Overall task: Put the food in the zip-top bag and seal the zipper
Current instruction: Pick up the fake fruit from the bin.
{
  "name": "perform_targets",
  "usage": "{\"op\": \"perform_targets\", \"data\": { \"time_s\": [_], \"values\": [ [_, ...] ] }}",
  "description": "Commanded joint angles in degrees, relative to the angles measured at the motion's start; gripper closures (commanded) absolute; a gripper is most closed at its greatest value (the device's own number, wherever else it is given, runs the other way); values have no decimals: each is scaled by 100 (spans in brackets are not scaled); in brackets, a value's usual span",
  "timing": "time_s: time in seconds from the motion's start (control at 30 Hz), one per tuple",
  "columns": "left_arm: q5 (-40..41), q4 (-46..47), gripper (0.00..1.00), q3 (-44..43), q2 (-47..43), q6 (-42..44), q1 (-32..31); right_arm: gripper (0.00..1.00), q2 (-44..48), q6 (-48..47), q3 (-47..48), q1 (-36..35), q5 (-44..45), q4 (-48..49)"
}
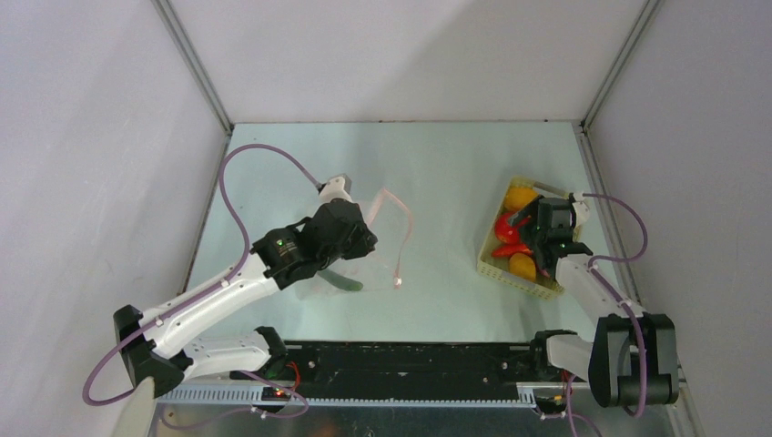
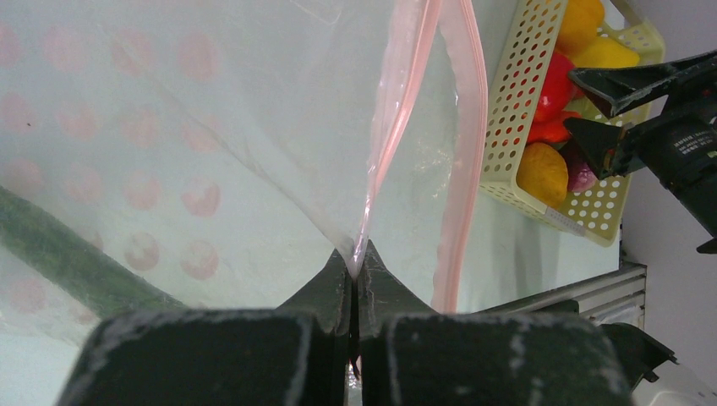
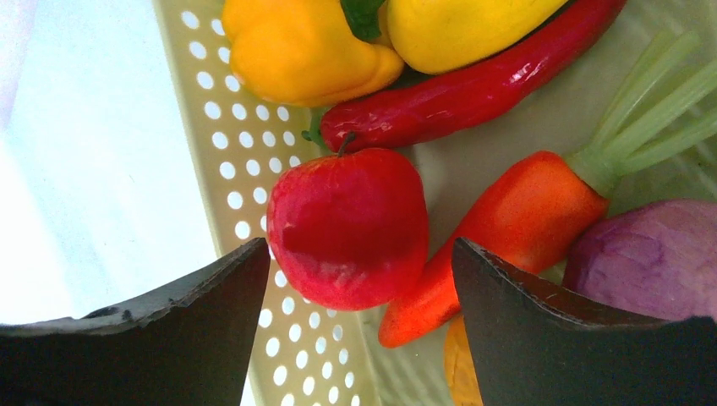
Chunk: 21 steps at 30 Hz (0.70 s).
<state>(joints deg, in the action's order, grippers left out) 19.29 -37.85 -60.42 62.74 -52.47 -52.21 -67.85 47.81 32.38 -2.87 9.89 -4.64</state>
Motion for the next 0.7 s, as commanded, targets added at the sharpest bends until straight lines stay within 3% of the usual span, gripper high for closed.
{"op": "perform_targets", "data": {
  "time_s": [0.0,0.33,0.5,0.67],
  "values": [
    [41,25,100,-259,33,90,43,18,-289,285,-24,23,83,493],
    [28,-4,100,-267,66,74,51,21,-850,565,-22,22,-45,762],
    [-85,38,100,-304,161,61,53,33,-932,724,-34,1,-82,835],
    [-121,27,100,-322,229,54,55,46,-324,661,-101,2,154,702]
  ]
}}
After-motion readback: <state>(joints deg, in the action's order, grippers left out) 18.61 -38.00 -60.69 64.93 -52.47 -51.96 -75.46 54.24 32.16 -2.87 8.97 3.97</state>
